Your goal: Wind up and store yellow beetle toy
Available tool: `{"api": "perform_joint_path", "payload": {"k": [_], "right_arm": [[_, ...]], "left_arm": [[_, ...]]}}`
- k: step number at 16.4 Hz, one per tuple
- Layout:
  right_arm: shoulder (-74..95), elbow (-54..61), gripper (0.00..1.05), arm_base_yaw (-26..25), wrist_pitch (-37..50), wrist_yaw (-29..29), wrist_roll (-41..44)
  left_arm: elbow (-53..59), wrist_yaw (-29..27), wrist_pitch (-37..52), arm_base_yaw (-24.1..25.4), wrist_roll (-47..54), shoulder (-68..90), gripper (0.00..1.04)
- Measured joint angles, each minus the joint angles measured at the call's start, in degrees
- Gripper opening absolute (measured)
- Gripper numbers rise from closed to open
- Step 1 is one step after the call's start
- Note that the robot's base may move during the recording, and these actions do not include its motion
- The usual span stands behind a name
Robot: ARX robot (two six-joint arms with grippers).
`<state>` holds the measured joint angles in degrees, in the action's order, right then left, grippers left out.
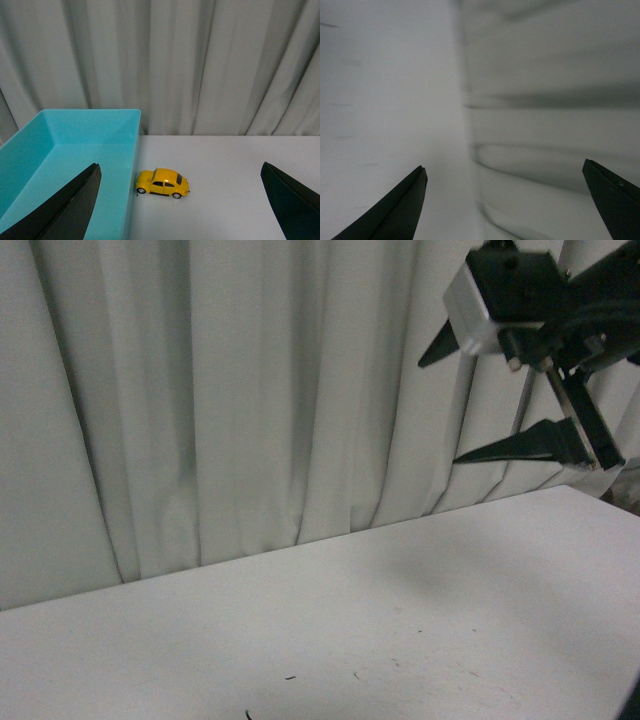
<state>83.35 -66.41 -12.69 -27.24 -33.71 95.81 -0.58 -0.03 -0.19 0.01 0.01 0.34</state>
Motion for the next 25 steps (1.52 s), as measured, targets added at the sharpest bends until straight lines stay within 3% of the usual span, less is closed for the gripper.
{"api": "perform_joint_path", "payload": {"k": [1, 2, 4, 5, 6, 7, 8, 25], "right_arm": [[-5.9, 9.07, 0.88, 2.47, 20.13, 9.62, -11.23], [-12.44, 18.99, 0.77, 5.31, 34.16, 18.03, -26.36], [-24.17, 33.46, 0.55, 9.84, 50.36, 29.05, -56.13], [-30.91, 38.25, 0.43, 12.2, 51.52, 32.81, -71.12], [-37.0, 42.97, 0.3, 12.79, 50.6, 32.89, -82.53], [-41.18, 47.21, 0.19, 12.68, 49.64, 33.4, -87.6], [-47.56, 53.55, 0.02, 12.68, 49.4, 33.62, -92.87], [-68.41, 65.81, 0.02, 12.68, 41.57, 33.68, -94.92]], "left_arm": [[0.0, 0.02, 0.0, 0.0, 0.0, 0.0, 0.98], [0.0, 0.02, 0.0, 0.0, 0.0, 0.0, 0.98], [0.0, -0.04, 0.0, 0.0, 0.0, 0.0, 0.98], [0.0, -0.02, 0.0, 0.0, -0.02, 0.0, 0.98], [0.0, 0.0, 0.0, 0.0, 0.0, 0.0, 0.98], [0.0, -0.13, 0.04, 0.0, 0.0, 0.0, 0.98], [0.0, 0.0, -0.02, 0.0, 0.0, 0.0, 0.98], [0.0, 0.0, 0.0, 0.0, -0.02, 0.0, 0.98]]}}
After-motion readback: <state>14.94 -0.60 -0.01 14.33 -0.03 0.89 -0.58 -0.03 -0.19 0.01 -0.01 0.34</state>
